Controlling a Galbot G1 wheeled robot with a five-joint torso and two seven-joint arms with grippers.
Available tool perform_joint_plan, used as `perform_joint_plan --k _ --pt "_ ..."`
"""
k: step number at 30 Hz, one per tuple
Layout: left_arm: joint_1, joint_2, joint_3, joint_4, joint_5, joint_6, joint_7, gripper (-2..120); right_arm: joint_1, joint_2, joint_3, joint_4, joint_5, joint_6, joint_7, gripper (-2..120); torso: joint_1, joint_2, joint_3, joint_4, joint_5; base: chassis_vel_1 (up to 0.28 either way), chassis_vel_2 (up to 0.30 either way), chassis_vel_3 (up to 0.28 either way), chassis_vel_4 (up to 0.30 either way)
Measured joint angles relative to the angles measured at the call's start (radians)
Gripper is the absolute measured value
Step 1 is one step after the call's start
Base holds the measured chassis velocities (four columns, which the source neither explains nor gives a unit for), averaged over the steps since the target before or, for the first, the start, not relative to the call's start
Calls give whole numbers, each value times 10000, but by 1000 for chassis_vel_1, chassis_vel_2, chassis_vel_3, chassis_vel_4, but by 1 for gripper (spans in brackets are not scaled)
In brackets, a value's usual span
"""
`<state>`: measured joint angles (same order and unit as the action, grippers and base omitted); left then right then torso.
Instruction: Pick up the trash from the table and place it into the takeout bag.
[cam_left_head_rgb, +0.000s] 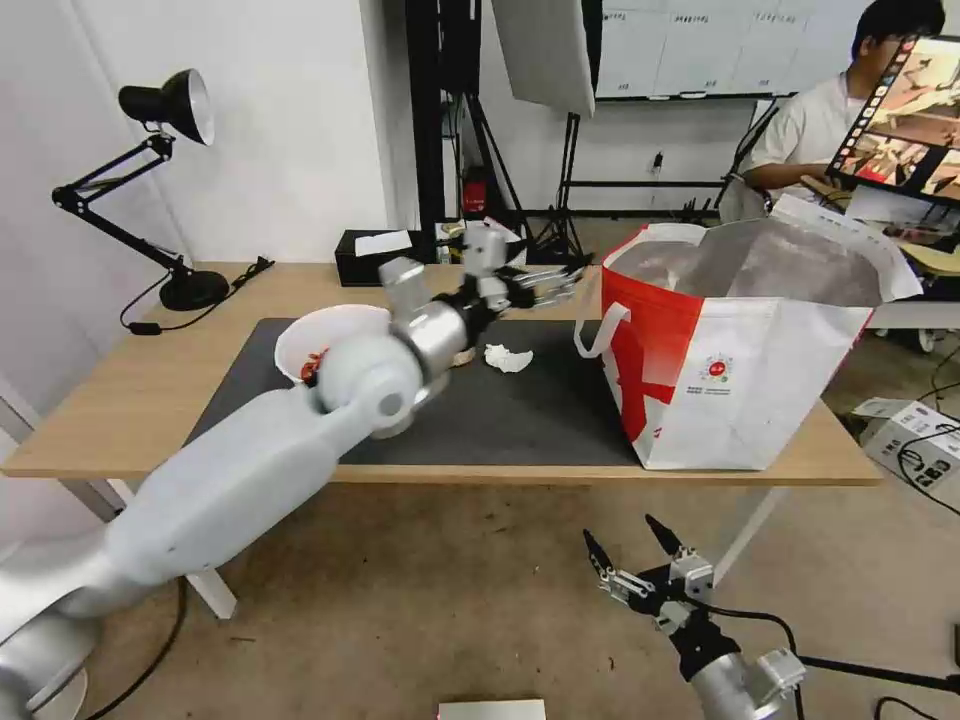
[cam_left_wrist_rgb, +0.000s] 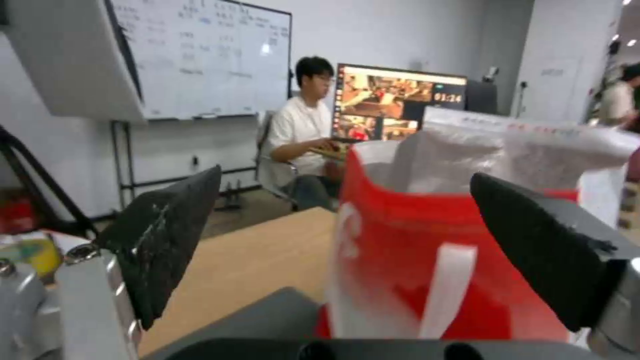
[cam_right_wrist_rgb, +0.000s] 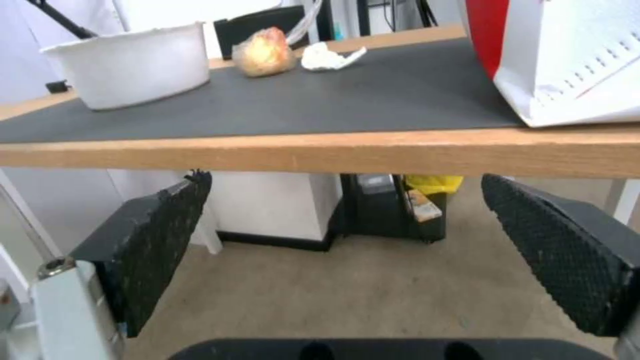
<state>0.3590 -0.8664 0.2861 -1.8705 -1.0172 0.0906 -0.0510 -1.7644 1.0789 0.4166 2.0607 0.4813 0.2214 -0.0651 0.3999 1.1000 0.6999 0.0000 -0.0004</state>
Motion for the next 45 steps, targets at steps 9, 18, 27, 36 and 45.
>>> perform_joint_plan --k 9,18,27,36,45 --pt "2890 1036 -2102 -719 1465 -274 604 100 59 16 -140 50 41 192 -45 100 0 0 0 0 0 0 0 0 0" --pt "6182 1524 -4341 -1252 2447 -1286 766 100 40 222 -245 74 170 343 -105 100 -1 0 -1 6 10 0 0 0 0" --pt "8716 854 -6332 -1498 3240 -2003 768 100 -150 421 -21 411 99 458 110 100 0 1 0 0 3 0 0 0 0" --pt "11385 -207 -8111 -1808 4139 -2364 259 100 -132 402 50 305 -460 611 751 100 0 1 0 1 3 0 0 0 0" --pt "12420 -505 -8443 -1353 5651 -2740 273 100 -148 576 243 213 -1183 1104 1410 100 0 1 0 -1 3 0 0 0 0"
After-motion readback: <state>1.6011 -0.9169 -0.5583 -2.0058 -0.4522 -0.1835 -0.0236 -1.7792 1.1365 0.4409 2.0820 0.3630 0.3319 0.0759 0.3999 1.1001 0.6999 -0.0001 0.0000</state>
